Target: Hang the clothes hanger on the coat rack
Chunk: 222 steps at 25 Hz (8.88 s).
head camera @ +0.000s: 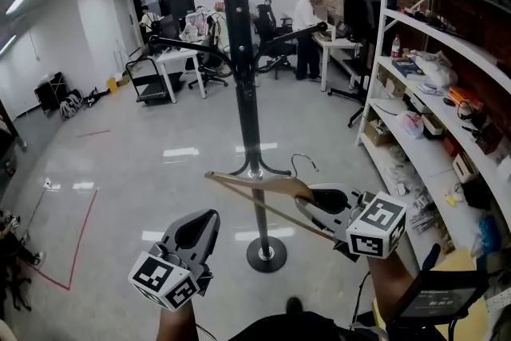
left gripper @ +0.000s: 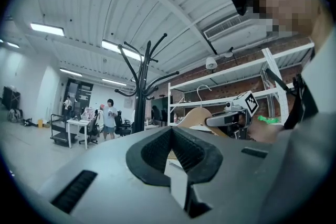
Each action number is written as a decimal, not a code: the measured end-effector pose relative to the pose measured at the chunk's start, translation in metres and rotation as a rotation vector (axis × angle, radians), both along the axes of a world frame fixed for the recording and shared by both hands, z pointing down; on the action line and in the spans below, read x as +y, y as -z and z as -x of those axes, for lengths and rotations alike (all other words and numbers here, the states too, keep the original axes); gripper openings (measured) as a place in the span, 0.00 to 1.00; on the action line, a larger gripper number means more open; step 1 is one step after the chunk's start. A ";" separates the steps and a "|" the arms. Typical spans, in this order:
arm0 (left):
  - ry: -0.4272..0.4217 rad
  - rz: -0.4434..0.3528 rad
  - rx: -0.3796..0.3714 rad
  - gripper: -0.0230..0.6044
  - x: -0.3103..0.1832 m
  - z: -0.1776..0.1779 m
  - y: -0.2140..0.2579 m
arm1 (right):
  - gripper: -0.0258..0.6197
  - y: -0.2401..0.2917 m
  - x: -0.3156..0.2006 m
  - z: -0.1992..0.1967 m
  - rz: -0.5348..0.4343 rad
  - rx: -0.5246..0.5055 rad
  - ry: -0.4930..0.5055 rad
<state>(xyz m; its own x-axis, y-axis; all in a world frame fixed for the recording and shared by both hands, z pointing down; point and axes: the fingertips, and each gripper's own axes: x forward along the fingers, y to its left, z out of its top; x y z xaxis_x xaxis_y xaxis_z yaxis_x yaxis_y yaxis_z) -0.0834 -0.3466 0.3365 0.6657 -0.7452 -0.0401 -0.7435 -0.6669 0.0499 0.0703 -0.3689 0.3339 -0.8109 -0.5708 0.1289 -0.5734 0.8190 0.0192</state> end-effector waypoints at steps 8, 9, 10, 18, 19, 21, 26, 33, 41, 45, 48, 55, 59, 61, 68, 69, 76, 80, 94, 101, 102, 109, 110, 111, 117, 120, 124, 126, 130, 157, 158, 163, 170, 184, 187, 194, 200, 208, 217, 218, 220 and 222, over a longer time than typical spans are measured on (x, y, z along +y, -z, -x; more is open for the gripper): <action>0.050 -0.048 -0.027 0.04 -0.055 -0.020 0.017 | 0.13 0.016 -0.060 0.021 -0.035 0.066 0.227; 0.054 -0.050 -0.034 0.04 -0.060 -0.021 0.019 | 0.13 0.019 -0.066 0.025 -0.046 0.073 0.241; 0.057 -0.052 -0.041 0.04 -0.063 -0.022 0.021 | 0.13 0.021 -0.071 0.028 -0.063 0.086 0.251; 0.048 -0.092 -0.057 0.04 -0.095 -0.020 0.042 | 0.13 0.038 -0.104 0.050 -0.051 0.089 0.376; 0.046 -0.093 -0.055 0.04 -0.100 -0.017 0.044 | 0.13 0.037 -0.110 0.052 -0.040 0.087 0.386; 0.043 -0.094 -0.048 0.04 -0.111 -0.010 0.046 | 0.13 0.037 -0.120 0.060 -0.014 0.082 0.410; 0.011 -0.082 -0.028 0.04 -0.133 -0.002 0.043 | 0.13 0.035 -0.138 0.077 0.026 0.086 0.452; -0.015 -0.063 -0.017 0.04 -0.159 -0.003 0.029 | 0.13 0.012 -0.169 0.075 0.084 0.083 0.451; -0.052 -0.023 -0.009 0.04 -0.182 -0.009 0.016 | 0.13 0.000 -0.187 0.077 0.107 0.074 0.517; -0.061 -0.002 -0.008 0.04 -0.189 -0.013 0.009 | 0.13 -0.010 -0.192 0.076 0.117 0.076 0.543; -0.062 0.007 -0.009 0.04 -0.192 -0.014 0.006 | 0.13 -0.011 -0.191 0.075 0.110 0.062 0.577; -0.065 0.016 -0.011 0.04 -0.195 -0.018 0.002 | 0.13 -0.011 -0.189 0.076 0.077 0.048 0.653; -0.069 0.031 -0.002 0.04 -0.195 -0.017 0.000 | 0.13 -0.011 -0.192 0.077 0.057 0.047 0.661; -0.067 0.033 -0.002 0.04 -0.194 -0.016 0.001 | 0.13 -0.010 -0.192 0.076 0.054 0.050 0.672; -0.064 0.038 0.002 0.04 -0.193 -0.015 0.000 | 0.13 -0.008 -0.198 0.072 0.007 0.042 0.667; -0.063 0.041 0.001 0.04 -0.192 -0.016 -0.002 | 0.13 -0.009 -0.199 0.070 0.006 0.037 0.667; -0.061 0.044 0.000 0.04 -0.189 -0.019 -0.007 | 0.13 -0.009 -0.199 0.062 -0.044 0.046 0.651; -0.058 0.040 0.002 0.04 -0.186 -0.019 -0.005 | 0.13 -0.001 -0.201 0.051 -0.086 0.046 0.627; -0.036 0.055 0.010 0.04 -0.173 -0.019 -0.007 | 0.15 0.037 -0.205 0.011 -0.209 -0.049 0.391; -0.028 0.047 0.047 0.04 -0.150 -0.023 -0.010 | 0.14 0.038 -0.190 -0.014 -0.146 -0.098 0.263; -0.024 0.051 0.049 0.04 -0.146 -0.023 -0.011 | 0.14 0.039 -0.186 -0.017 -0.147 -0.103 0.242; 0.004 0.110 0.025 0.04 -0.110 -0.026 -0.026 | 0.08 0.027 -0.140 -0.021 -0.094 -0.092 0.191; 0.000 0.110 0.017 0.04 -0.107 -0.031 -0.026 | 0.07 0.023 -0.134 -0.022 -0.087 -0.082 0.192; -0.002 0.107 0.010 0.04 -0.104 -0.034 -0.026 | 0.06 0.019 -0.129 -0.022 -0.080 -0.071 0.189; 0.044 0.126 0.075 0.04 -0.068 -0.022 -0.033 | 0.05 -0.002 -0.092 -0.008 -0.041 -0.045 0.166; 0.041 0.135 0.091 0.04 -0.048 -0.012 -0.036 | 0.05 -0.002 -0.075 -0.002 -0.027 -0.077 0.127; 0.018 0.126 0.104 0.04 -0.005 0.005 -0.041 | 0.05 -0.009 -0.035 0.011 0.019 -0.111 0.083; 0.006 0.121 0.110 0.04 0.021 0.016 -0.047 | 0.05 -0.017 -0.011 0.021 0.040 -0.109 0.072; 0.005 0.141 0.129 0.04 0.060 0.037 -0.062 | 0.05 -0.031 0.033 0.033 0.084 -0.134 0.017; 0.013 0.196 0.061 0.04 0.298 -0.044 -0.061 | 0.05 -0.037 0.301 -0.035 0.040 -0.109 0.016; 0.013 0.208 0.051 0.04 0.308 -0.049 -0.063 | 0.05 -0.040 0.308 -0.042 0.050 -0.116 0.009; 0.029 0.222 0.035 0.04 0.352 -0.058 -0.059 | 0.05 -0.039 0.344 -0.053 0.071 -0.142 0.007; 0.035 0.197 0.052 0.04 0.410 -0.045 -0.057 | 0.05 -0.033 0.396 -0.035 0.035 -0.136 0.014; 0.012 0.203 0.111 0.04 0.541 0.023 -0.067 | 0.05 -0.040 0.530 0.026 0.052 -0.132 -0.068; -0.001 0.198 0.129 0.04 0.558 0.021 -0.068 | 0.05 -0.037 0.553 0.024 0.041 -0.120 -0.086; -0.003 0.174 0.121 0.04 0.599 -0.004 -0.057 | 0.05 -0.028 0.590 -0.007 0.043 -0.132 -0.122; 0.018 0.166 0.090 0.04 0.625 -0.048 -0.050 | 0.05 -0.024 0.621 -0.048 0.035 -0.160 -0.119; 0.018 0.151 0.063 0.04 0.647 -0.078 -0.035 | 0.05 -0.025 0.635 -0.083 0.057 -0.184 -0.146; 0.013 0.113 0.092 0.03 0.651 -0.057 -0.026 | 0.05 -0.011 0.643 -0.074 0.000 -0.161 -0.190; 0.014 0.113 0.096 0.04 0.653 -0.055 -0.027 | 0.05 -0.011 0.644 -0.073 0.000 -0.163 -0.193; 0.013 0.118 0.098 0.04 0.655 -0.051 -0.028 | 0.05 -0.010 0.644 -0.071 -0.001 -0.161 -0.200; 0.012 0.116 0.097 0.04 0.656 -0.048 -0.028 | 0.05 -0.008 0.644 -0.069 -0.006 -0.159 -0.206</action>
